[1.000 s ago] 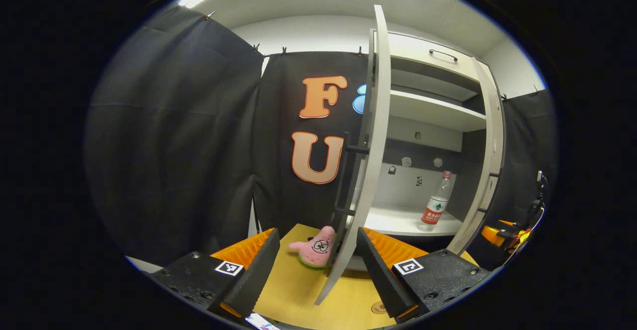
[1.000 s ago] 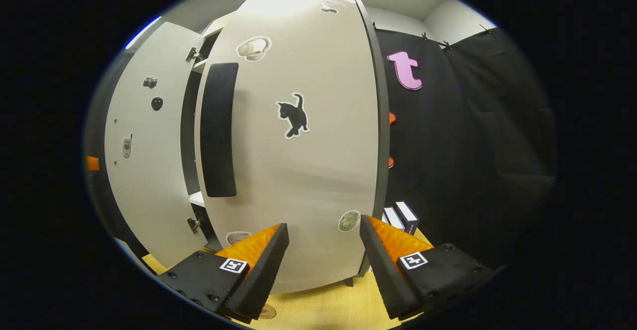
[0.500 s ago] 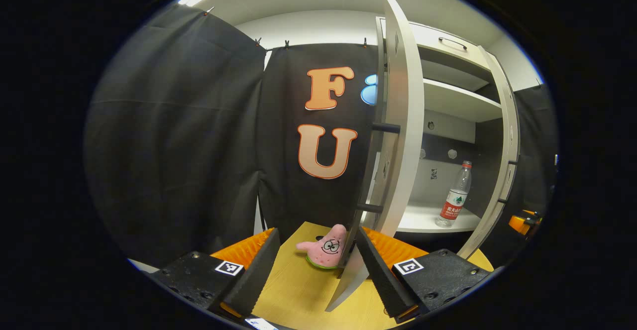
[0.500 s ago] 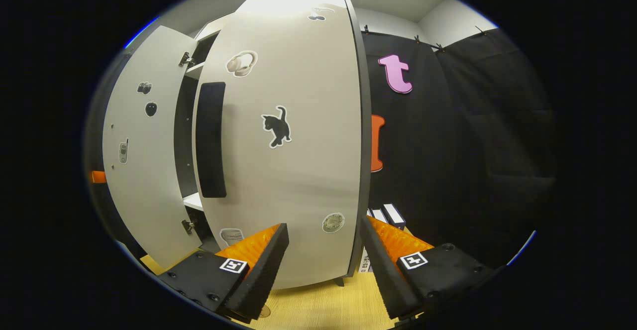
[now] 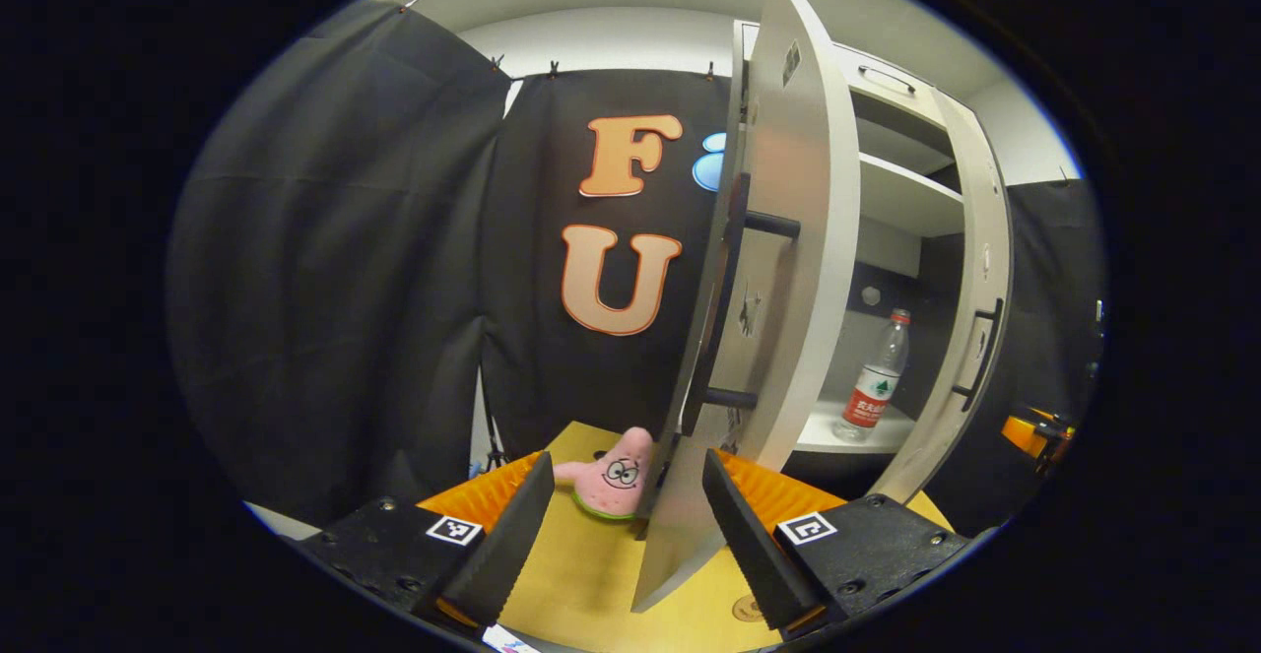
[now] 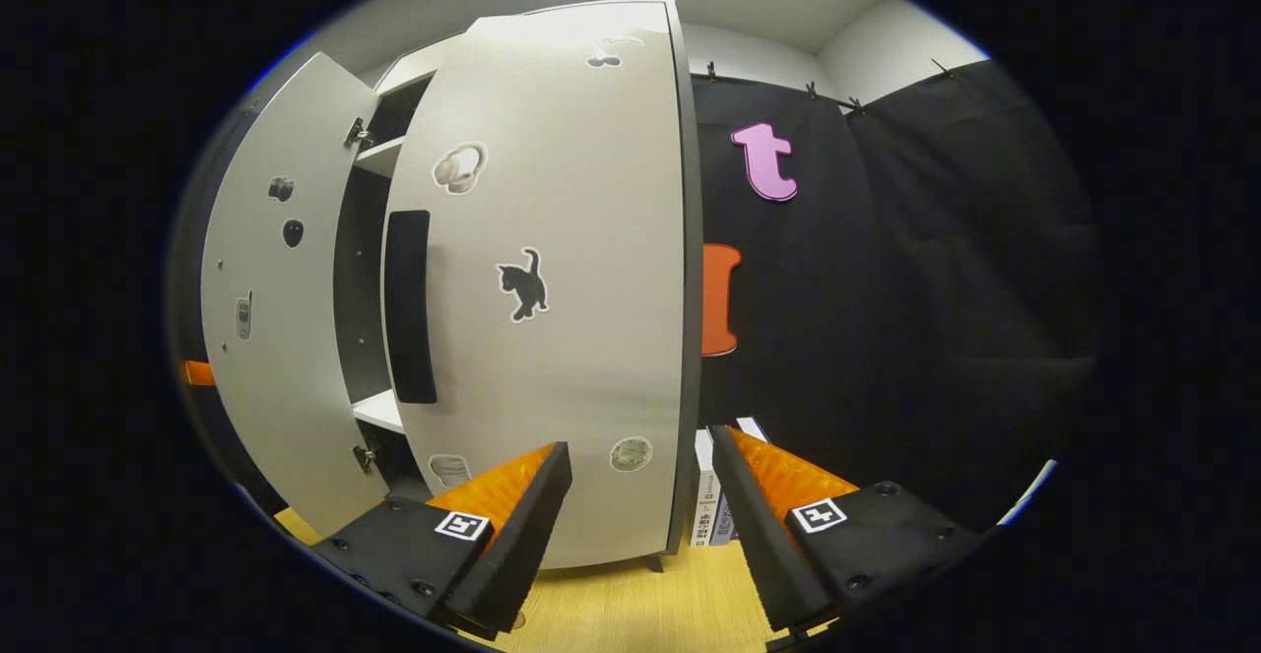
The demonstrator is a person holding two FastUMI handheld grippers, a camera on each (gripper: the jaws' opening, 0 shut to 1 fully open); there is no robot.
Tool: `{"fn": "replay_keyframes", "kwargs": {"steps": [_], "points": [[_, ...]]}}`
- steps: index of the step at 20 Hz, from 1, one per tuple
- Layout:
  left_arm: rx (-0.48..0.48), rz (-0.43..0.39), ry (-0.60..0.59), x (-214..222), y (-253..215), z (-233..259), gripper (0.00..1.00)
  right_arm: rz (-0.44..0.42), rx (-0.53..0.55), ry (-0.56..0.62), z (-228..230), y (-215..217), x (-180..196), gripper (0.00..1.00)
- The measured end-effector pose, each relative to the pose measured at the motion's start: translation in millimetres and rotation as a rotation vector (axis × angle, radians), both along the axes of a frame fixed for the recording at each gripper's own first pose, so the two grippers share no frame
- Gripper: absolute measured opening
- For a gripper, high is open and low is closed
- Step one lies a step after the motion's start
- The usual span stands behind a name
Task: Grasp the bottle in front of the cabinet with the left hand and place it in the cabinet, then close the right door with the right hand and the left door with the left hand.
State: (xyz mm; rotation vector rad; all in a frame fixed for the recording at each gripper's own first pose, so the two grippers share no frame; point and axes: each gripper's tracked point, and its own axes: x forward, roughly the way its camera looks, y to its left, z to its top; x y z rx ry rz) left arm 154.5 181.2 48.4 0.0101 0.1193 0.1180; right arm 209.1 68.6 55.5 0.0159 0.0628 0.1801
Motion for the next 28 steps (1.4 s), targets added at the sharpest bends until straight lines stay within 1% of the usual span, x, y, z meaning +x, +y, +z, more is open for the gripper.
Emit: {"fn": "replay_keyframes", "kwargs": {"steps": [4, 7, 9, 12, 14, 18, 20, 21, 22, 23, 25, 26, 27, 28], "points": [[-0.030, -0.046, 0.010, 8, -29, -8, 0.94, -0.027, -0.001, -0.024, 16, -26, -12, 0.95], [-0.022, -0.076, 0.000, 11, -48, -10, 0.94, -0.027, 0.013, -0.047, 32, -44, -17, 0.95], [-0.014, -0.080, -0.002, 14, -57, -11, 0.94, -0.030, 0.020, -0.060, 42, -58, -19, 0.95], [-0.028, -0.076, 0.007, 19, -67, -16, 0.94, -0.020, 0.034, -0.059, 50, -70, -18, 0.95], [-0.037, -0.076, 0.006, 21, -75, -17, 0.94, -0.007, 0.022, -0.053, 50, -76, -19, 0.95], [-0.040, -0.095, 0.005, 32, -95, -25, 0.94, -0.009, 0.002, -0.063, 53, -89, -21, 0.95], [-0.033, -0.104, 0.013, 41, -105, -30, 0.94, -0.012, -0.007, -0.058, 52, -95, -23, 0.95], [-0.033, -0.114, 0.015, 46, -112, -33, 0.94, -0.016, -0.010, -0.057, 53, -99, -24, 1.00], [-0.034, -0.129, 0.017, 52, -119, -35, 0.94, -0.020, -0.012, -0.059, 53, -103, -25, 0.88], [-0.039, -0.146, 0.019, 58, -128, -38, 0.94, -0.028, -0.014, -0.060, 54, -107, -27, 0.95], [-0.065, -0.181, 0.021, 74, -148, -45, 0.94, -0.044, -0.017, -0.069, 57, -118, -30, 0.95], [-0.077, -0.200, 0.016, 84, -157, -47, 0.94, -0.055, -0.020, -0.076, 59, -124, -31, 0.88], [-0.075, -0.218, 0.011, 96, -165, -47, 0.94, -0.068, -0.023, -0.080, 60, -131, -30, 0.88], [-0.068, -0.224, 0.008, 107, -165, -50, 0.94, -0.078, -0.025, -0.082, 60, -136, -30, 0.95]]}}
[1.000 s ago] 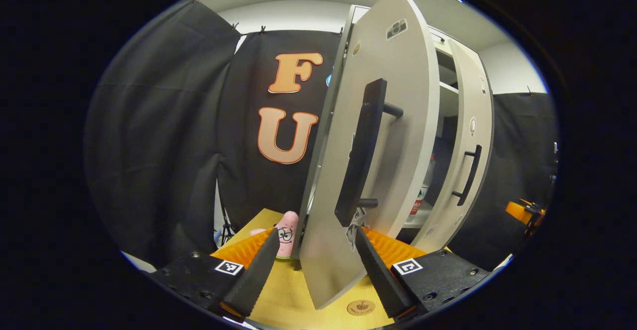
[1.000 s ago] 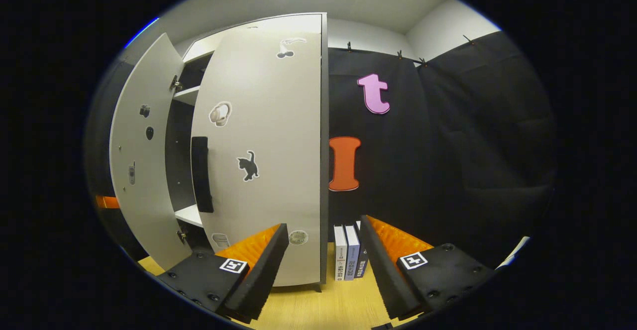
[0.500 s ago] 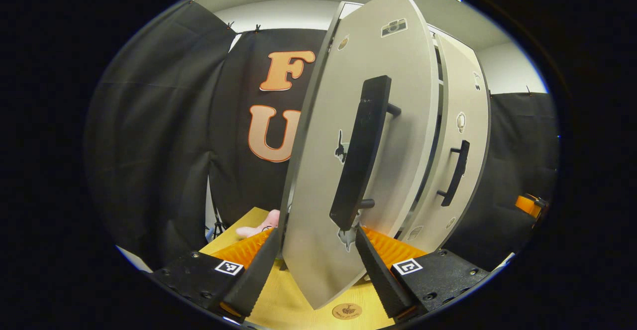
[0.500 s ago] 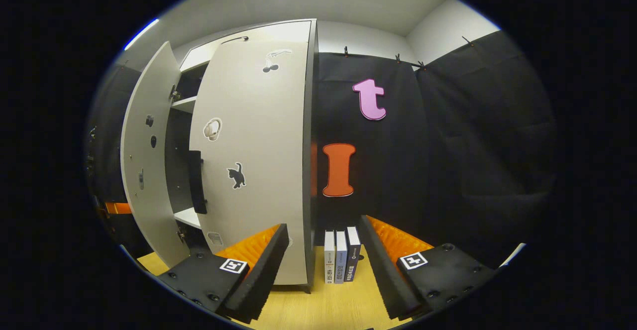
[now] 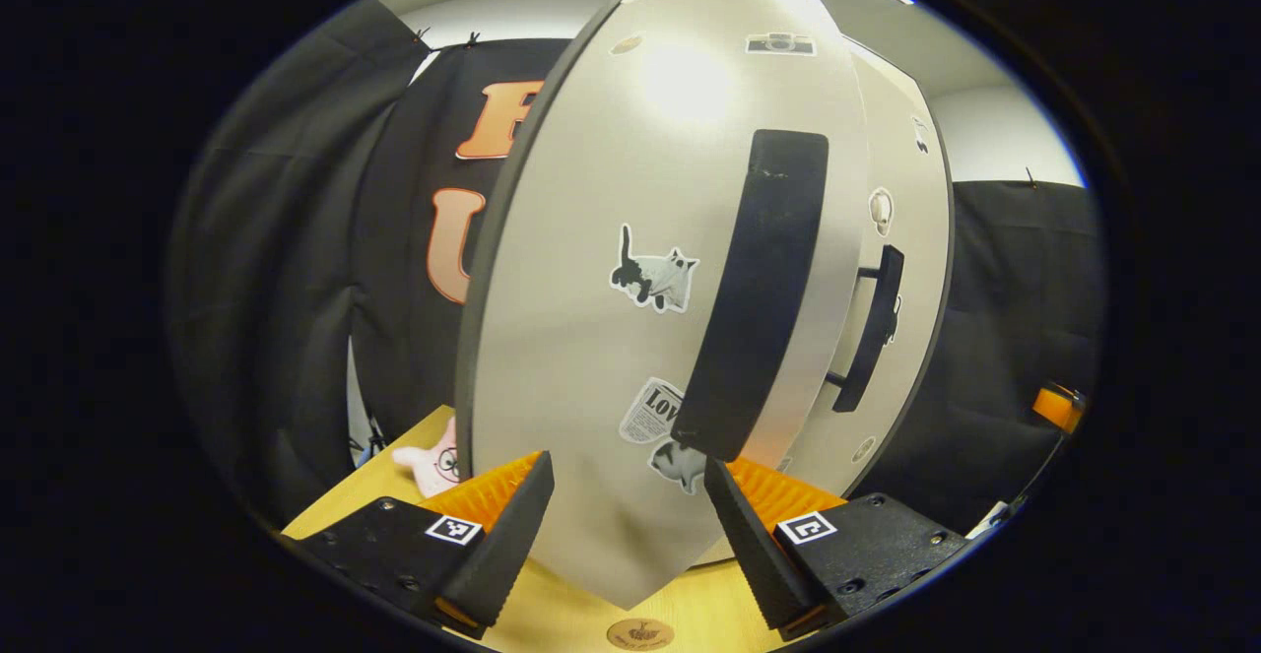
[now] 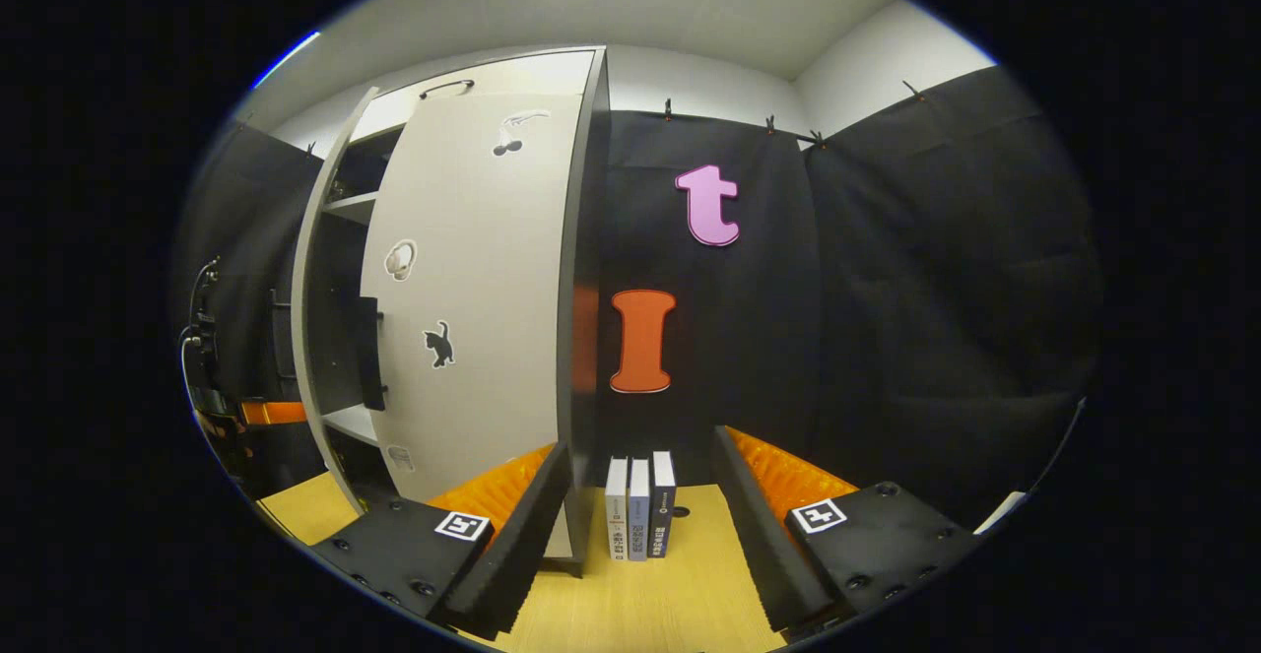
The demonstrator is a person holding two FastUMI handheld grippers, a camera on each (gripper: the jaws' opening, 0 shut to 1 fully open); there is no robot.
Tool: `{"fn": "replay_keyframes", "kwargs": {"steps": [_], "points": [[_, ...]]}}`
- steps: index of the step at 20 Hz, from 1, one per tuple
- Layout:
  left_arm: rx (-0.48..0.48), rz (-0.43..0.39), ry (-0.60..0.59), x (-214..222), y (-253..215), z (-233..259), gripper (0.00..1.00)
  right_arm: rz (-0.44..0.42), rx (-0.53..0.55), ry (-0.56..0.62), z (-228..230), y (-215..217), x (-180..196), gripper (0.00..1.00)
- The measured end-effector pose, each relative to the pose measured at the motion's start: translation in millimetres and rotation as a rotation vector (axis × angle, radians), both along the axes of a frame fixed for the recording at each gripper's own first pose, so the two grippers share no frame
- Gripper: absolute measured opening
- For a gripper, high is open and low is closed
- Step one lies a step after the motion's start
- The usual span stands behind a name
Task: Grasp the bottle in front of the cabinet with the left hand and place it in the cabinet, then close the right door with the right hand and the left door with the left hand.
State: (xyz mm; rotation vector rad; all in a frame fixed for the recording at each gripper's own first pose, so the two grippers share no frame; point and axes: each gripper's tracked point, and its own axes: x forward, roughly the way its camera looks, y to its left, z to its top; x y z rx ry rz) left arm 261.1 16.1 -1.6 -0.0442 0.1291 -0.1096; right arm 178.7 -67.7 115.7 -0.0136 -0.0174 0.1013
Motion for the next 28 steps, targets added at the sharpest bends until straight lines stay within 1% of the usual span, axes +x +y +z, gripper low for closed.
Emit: {"fn": "replay_keyframes", "kwargs": {"steps": [2, 4, 11, 14, 20, 23, 26, 28], "points": [[0.000, -0.006, -0.002, 18, -7, -3, 0.94, -0.020, 0.000, -0.007, 0, -10, -1, 0.95], [0.010, -0.006, 0.001, 26, -12, -4, 0.94, -0.038, 0.000, -0.006, -2, -17, -1, 0.95], [0.040, 0.014, -0.002, 39, -22, -4, 0.94, -0.082, 0.008, 0.016, -13, -36, 2, 0.95], [0.063, 0.021, -0.001, 42, -24, -3, 0.94, -0.094, 0.014, 0.029, -18, -42, 5, 0.95], [0.066, 0.038, 0.017, 45, -24, -3, 0.94, -0.107, 0.021, 0.040, -23, -48, 10, 0.95], [0.082, 0.049, 0.026, 45, -24, -2, 0.94, -0.109, 0.023, 0.042, -25, -50, 7, 0.95], [0.071, 0.055, 0.037, 41, -28, 2, 0.94, -0.113, 0.024, 0.051, -28, -51, 5, 0.95], [0.082, 0.056, 0.043, 31, -27, 6, 0.94, -0.113, 0.025, 0.049, -26, -52, 3, 0.95]]}}
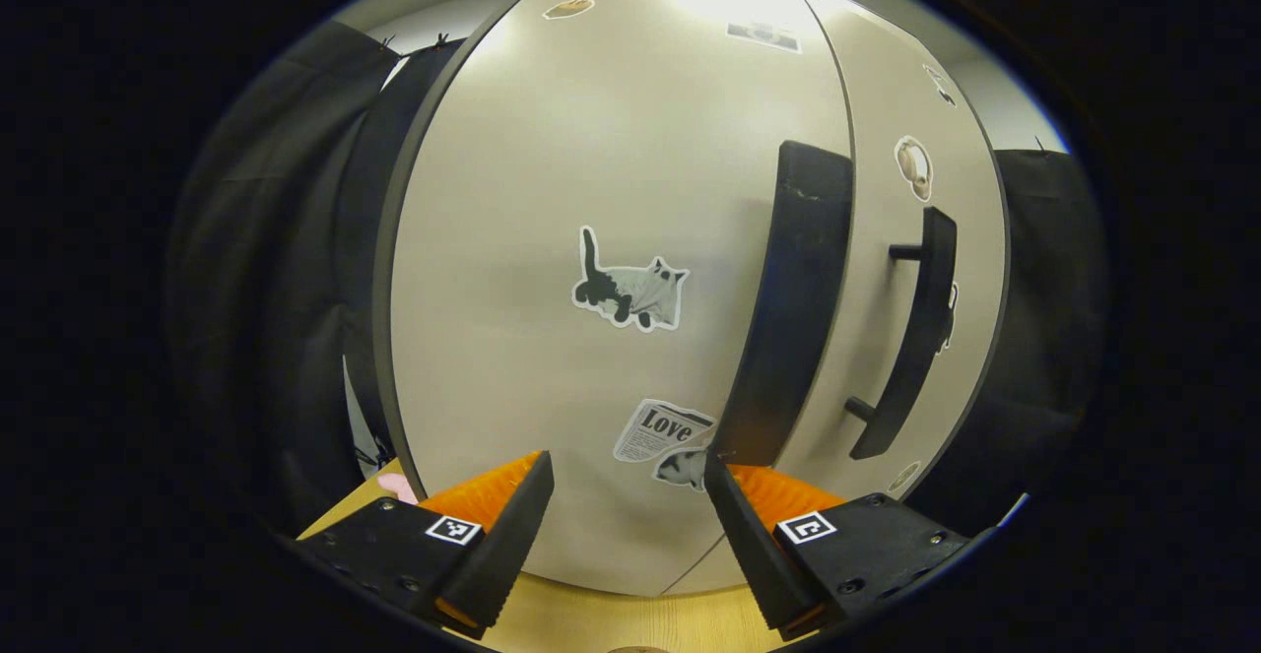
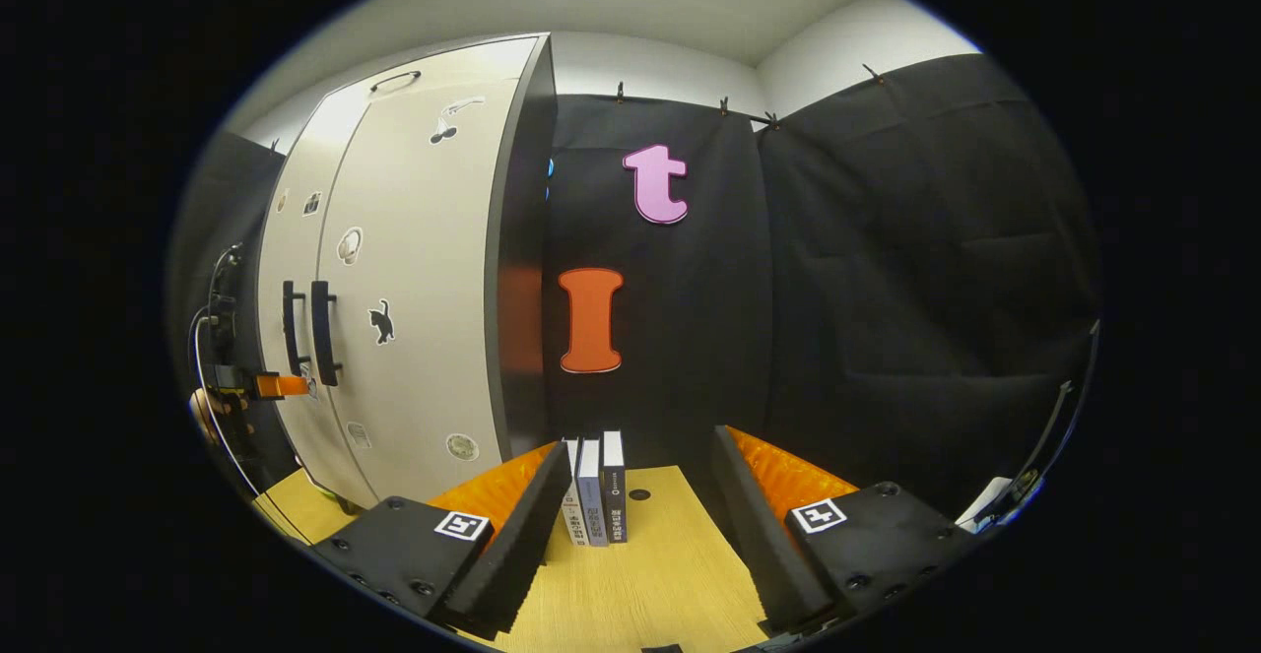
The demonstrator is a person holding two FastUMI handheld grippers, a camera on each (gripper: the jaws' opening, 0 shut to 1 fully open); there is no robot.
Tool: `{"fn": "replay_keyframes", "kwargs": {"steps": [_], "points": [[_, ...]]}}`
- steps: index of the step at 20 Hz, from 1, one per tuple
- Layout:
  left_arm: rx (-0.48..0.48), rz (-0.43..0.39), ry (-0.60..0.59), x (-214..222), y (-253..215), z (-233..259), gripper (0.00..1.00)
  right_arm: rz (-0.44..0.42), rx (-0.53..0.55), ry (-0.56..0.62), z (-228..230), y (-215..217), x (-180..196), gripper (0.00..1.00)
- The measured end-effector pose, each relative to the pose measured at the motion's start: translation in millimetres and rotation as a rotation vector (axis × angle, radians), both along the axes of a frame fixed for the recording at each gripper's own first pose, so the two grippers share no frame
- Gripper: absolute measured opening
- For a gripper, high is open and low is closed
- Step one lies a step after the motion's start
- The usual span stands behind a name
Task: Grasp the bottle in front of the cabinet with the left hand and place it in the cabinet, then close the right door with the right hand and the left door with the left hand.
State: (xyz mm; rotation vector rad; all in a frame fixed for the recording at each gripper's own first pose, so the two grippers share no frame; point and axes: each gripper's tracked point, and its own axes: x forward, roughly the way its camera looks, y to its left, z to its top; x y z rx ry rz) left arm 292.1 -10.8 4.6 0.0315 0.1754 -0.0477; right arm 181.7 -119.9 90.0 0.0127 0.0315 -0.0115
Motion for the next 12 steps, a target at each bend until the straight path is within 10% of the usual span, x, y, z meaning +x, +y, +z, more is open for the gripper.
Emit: {"fn": "replay_keyframes", "kwargs": {"steps": [12], "points": [[0.000, -0.006, -0.035, -80, 9, 69, 0.94, 0.008, -0.020, -0.031, 22, 8, -8, 0.88]]}}
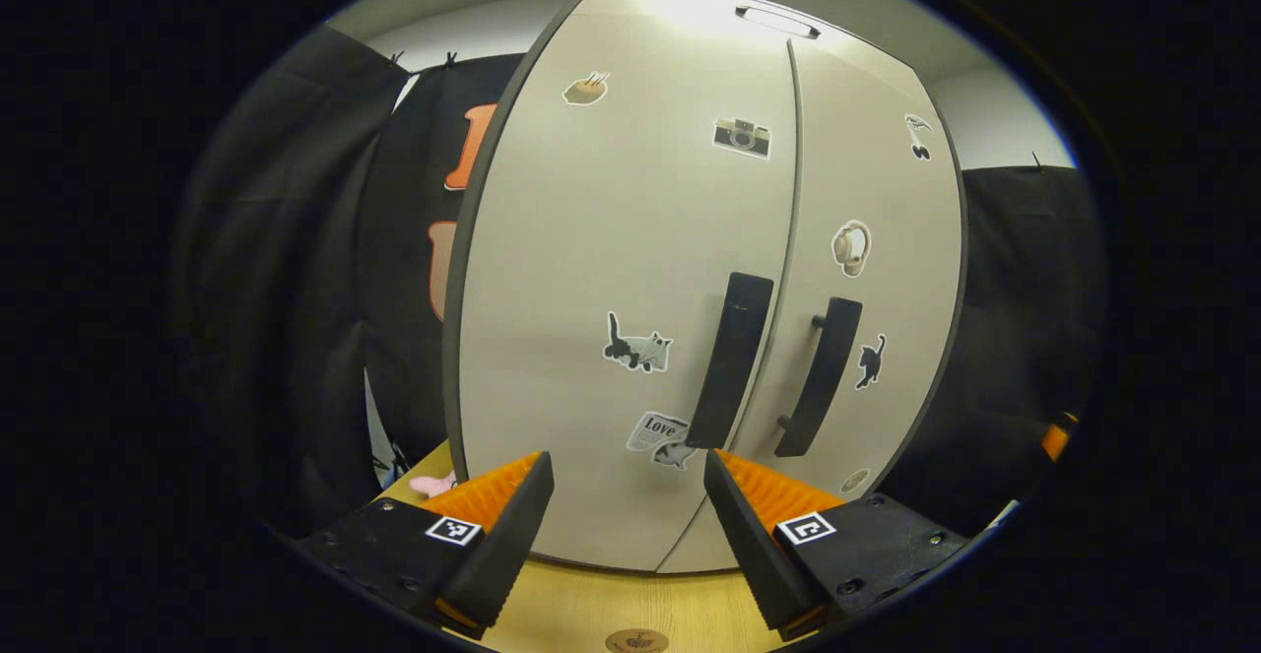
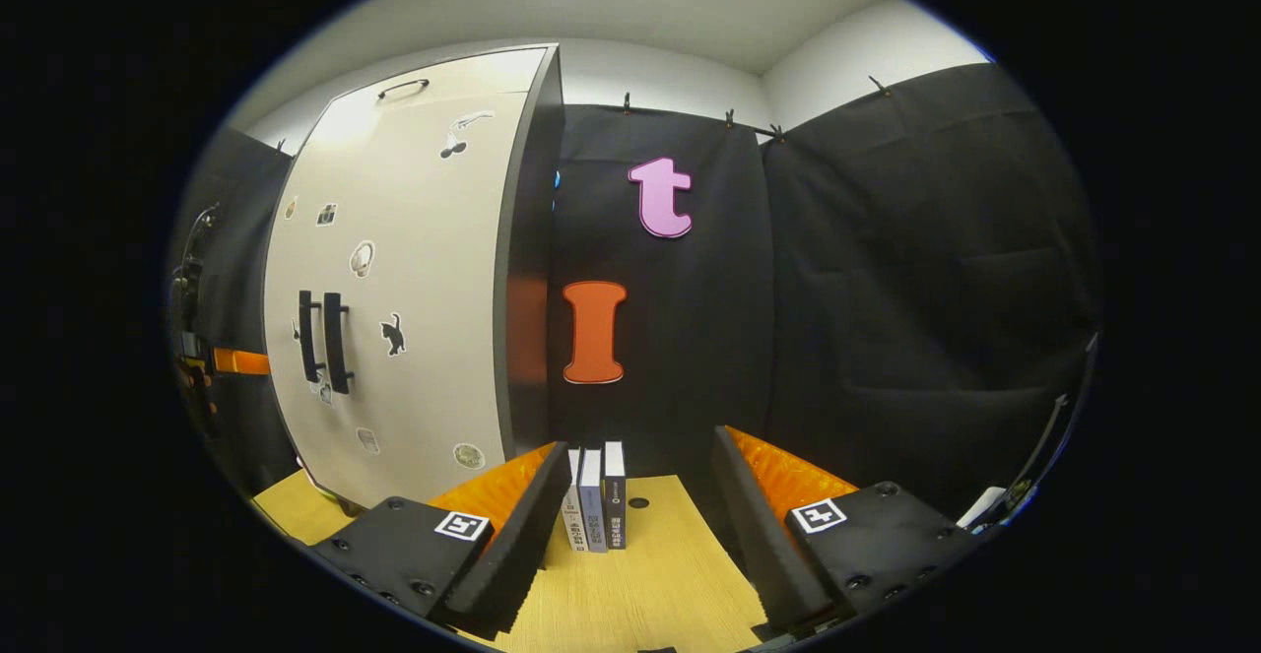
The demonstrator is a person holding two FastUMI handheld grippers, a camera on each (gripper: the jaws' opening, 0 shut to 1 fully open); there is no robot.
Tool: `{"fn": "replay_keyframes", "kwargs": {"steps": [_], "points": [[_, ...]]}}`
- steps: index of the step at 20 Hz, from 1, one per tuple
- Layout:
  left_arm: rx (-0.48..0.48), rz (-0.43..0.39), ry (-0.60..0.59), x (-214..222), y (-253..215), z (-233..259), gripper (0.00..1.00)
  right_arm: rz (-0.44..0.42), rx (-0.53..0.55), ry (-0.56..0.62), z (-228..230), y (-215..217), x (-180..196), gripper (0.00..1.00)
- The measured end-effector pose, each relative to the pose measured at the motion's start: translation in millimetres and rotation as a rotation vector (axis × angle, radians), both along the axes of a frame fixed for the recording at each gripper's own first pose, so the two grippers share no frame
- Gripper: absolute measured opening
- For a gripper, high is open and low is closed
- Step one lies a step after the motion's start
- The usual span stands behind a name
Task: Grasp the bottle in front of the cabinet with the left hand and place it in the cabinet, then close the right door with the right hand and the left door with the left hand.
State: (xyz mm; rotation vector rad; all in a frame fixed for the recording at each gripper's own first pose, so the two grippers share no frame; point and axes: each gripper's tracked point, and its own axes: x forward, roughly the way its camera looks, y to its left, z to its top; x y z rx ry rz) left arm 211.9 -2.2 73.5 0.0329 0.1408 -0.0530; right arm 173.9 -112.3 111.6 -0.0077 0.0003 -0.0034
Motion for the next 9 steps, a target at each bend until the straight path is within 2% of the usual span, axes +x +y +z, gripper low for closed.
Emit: {"fn": "replay_keyframes", "kwargs": {"steps": [2, 3, 9], "points": [[0.005, -0.010, -0.012, -15, -2, 11, 0.94, 0.003, -0.003, -0.006, 4, 4, -1, 0.88], [0.001, -0.016, -0.018, -22, -3, 16, 0.94, 0.004, -0.003, -0.008, 5, 5, -2, 0.95], [-0.005, -0.036, -0.047, -58, 3, 35, 0.94, 0.009, 0.001, -0.007, 5, 14, -8, 0.95]]}}
